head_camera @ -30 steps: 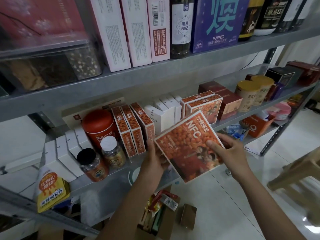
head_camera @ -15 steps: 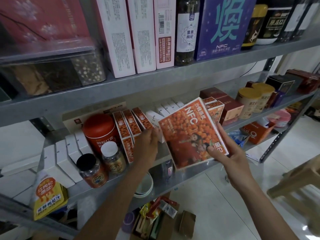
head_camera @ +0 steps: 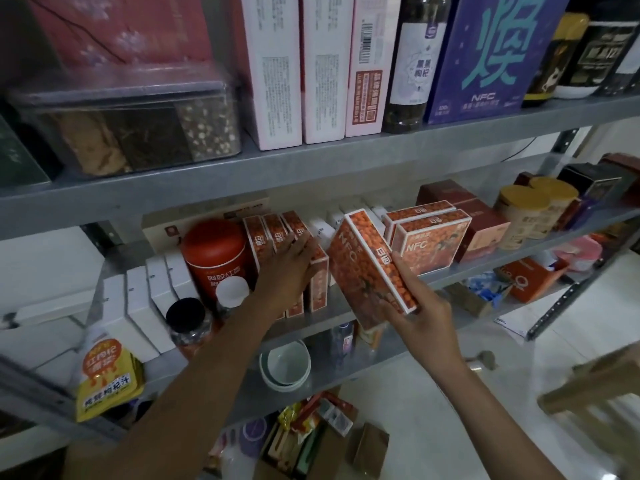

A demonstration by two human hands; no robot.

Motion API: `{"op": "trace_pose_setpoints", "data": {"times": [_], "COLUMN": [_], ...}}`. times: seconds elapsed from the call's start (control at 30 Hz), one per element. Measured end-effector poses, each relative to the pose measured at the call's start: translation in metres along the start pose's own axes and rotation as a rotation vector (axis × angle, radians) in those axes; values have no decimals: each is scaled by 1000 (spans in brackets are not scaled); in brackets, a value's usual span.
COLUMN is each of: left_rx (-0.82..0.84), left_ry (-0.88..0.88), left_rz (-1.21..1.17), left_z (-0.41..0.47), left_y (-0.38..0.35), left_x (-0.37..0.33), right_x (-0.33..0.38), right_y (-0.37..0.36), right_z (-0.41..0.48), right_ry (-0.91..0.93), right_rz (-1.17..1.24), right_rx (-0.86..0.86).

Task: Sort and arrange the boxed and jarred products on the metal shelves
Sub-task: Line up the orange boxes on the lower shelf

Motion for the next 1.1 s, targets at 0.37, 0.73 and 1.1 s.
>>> {"op": "trace_pose_setpoints", "data": {"times": [0.37, 0.73, 1.1], "left_rx": [12, 64, 35], "left_ry": [24, 32, 25], "left_rz": [-28, -5, -25], "left_z": [-2, -3, -5], "left_y": [0, 5, 7], "left_x": [2, -1, 0], "right_x": [0, 2, 10], "right_y": [-22, 10, -25], "right_z": [23, 15, 40], "right_ry": [-18, -88, -15], "right_rz": [-153, 53, 82], "right_rx": [57, -115, -44]}}
Point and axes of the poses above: each hand's wrist, its own z-axis towards the middle knuckle, its own y-axis out of the back of the hand, x = y × z, the point moved 5 cm from there along z, towards the middle knuckle, and after that the axes turned 5 degrees about -x, right-handed, at the moved point
